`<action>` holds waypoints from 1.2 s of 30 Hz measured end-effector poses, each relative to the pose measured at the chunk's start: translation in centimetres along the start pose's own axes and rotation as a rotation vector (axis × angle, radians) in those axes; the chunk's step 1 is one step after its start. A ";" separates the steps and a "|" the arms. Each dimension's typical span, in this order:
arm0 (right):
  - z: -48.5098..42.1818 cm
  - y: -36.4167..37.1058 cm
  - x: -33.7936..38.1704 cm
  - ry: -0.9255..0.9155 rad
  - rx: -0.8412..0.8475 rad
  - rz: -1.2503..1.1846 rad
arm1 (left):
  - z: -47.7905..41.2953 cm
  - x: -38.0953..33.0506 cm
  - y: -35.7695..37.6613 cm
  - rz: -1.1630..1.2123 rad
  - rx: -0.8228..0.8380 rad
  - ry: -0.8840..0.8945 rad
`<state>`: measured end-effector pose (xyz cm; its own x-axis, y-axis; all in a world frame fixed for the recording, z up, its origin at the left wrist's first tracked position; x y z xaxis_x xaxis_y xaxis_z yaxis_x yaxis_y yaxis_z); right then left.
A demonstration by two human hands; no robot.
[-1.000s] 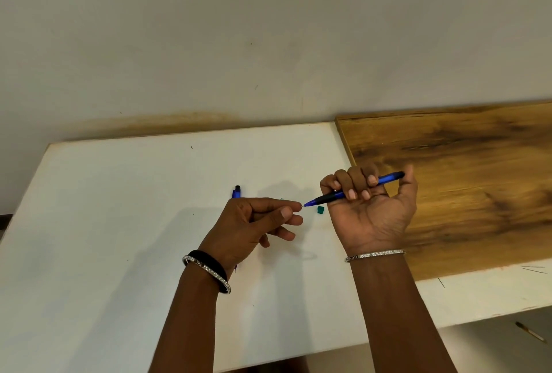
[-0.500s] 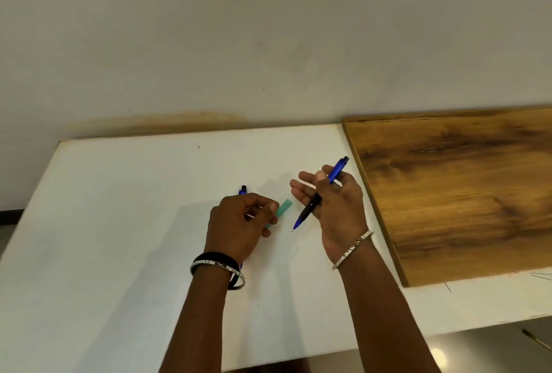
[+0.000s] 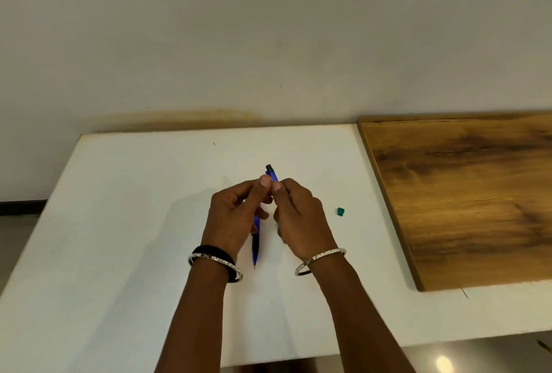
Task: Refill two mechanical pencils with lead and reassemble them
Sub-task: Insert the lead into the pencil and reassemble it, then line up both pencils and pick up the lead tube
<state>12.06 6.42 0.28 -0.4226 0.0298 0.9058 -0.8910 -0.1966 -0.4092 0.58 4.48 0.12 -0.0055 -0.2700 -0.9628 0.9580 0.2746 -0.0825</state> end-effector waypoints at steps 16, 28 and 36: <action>0.9 4.5 0.0 0.142 -0.015 0.165 | -0.9 1.6 -3.1 -0.232 -0.308 -0.065; -0.1 3.2 -0.8 0.218 -0.142 0.370 | -0.9 2.9 -3.5 -0.432 -0.334 -0.109; -0.2 3.6 -1.3 0.270 -0.073 0.418 | -0.9 3.2 -2.0 -0.608 -0.408 -0.014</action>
<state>9.32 5.82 -2.38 -0.7653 0.2173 0.6060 -0.6414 -0.1769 -0.7465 -1.67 3.92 -3.07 -0.4956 -0.4954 -0.7134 0.6041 0.3936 -0.6929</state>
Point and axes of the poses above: each hand's wrist, its own z-axis away from the middle knuckle, its own y-axis out of the palm, x = y × z, the point moved 1 cm from there along -z, towards the middle knuckle, and after that the axes turned 1 degree about -y, right-handed, at the moved point
